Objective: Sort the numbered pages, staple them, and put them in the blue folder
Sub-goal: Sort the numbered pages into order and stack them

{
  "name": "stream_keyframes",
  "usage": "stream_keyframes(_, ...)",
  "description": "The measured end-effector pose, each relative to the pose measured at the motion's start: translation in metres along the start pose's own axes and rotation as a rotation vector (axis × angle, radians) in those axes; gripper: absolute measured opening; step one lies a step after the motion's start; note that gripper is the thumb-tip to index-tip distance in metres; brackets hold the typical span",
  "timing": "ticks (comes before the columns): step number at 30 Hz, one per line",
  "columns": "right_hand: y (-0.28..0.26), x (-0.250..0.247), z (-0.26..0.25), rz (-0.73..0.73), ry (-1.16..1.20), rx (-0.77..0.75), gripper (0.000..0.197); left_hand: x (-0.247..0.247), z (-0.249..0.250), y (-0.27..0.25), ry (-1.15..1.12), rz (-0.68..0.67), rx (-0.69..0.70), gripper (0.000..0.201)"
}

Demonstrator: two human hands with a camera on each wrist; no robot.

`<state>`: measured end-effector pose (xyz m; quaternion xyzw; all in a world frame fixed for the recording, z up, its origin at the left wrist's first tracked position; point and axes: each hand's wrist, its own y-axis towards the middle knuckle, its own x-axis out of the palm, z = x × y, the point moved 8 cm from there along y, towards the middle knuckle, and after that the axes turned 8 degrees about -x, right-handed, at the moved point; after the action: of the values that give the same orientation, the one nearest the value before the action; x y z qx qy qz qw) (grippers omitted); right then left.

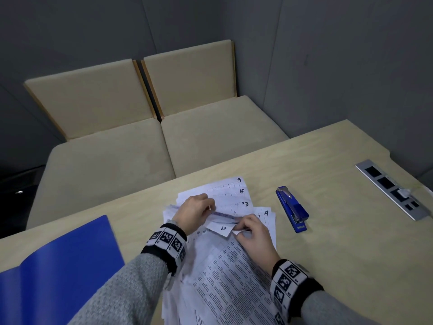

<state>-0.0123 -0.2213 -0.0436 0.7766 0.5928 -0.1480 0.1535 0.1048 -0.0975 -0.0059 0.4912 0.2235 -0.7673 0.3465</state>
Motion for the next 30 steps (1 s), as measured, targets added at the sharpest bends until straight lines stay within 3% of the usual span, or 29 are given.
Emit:
stream_keyframes(2, 0.000, -0.004, 0.002, 0.021, -0.062, 0.006, 0.010, -0.002, 0.001, 0.000, -0.041, -0.031, -0.004, 0.006)
stream_keyframes(5, 0.000, -0.012, 0.003, 0.076, -0.192, -0.029, 0.010, 0.001, -0.001, 0.003, -0.112, -0.145, -0.098, 0.017)
stream_keyframes(8, 0.001, -0.001, 0.007, -0.029, -0.159, -0.019, 0.010, 0.007, -0.013, 0.009, -0.195, -0.232, -0.292, 0.034)
stream_keyframes(10, 0.000, 0.003, 0.005, -0.065, -0.138, -0.003, 0.004, 0.011, -0.021, 0.016, -0.141, -0.248, -0.370, 0.031)
stream_keyframes(13, 0.000, 0.005, 0.000, -0.068, -0.086, -0.011, 0.022, 0.021, -0.025, 0.023, -0.019, -0.345, -0.377, 0.035)
stream_keyframes(16, -0.002, 0.005, -0.001, -0.052, -0.079, -0.024, 0.033, 0.019, -0.023, 0.026, -0.006, -0.306, -0.358, 0.032)
stream_keyframes(21, -0.004, 0.006, -0.002, -0.072, -0.100, -0.027, 0.043, 0.020, -0.024, 0.016, 0.024, -0.281, -0.303, 0.053)
stream_keyframes(26, -0.006, 0.009, -0.005, -0.087, -0.103, -0.037, 0.028, 0.023, -0.027, 0.014, 0.069, -0.382, -0.341, 0.036)
stream_keyframes(30, -0.006, 0.006, -0.005, -0.072, -0.105, -0.034, 0.020, 0.016, -0.027, 0.015, 0.162, -0.341, -0.306, 0.015)
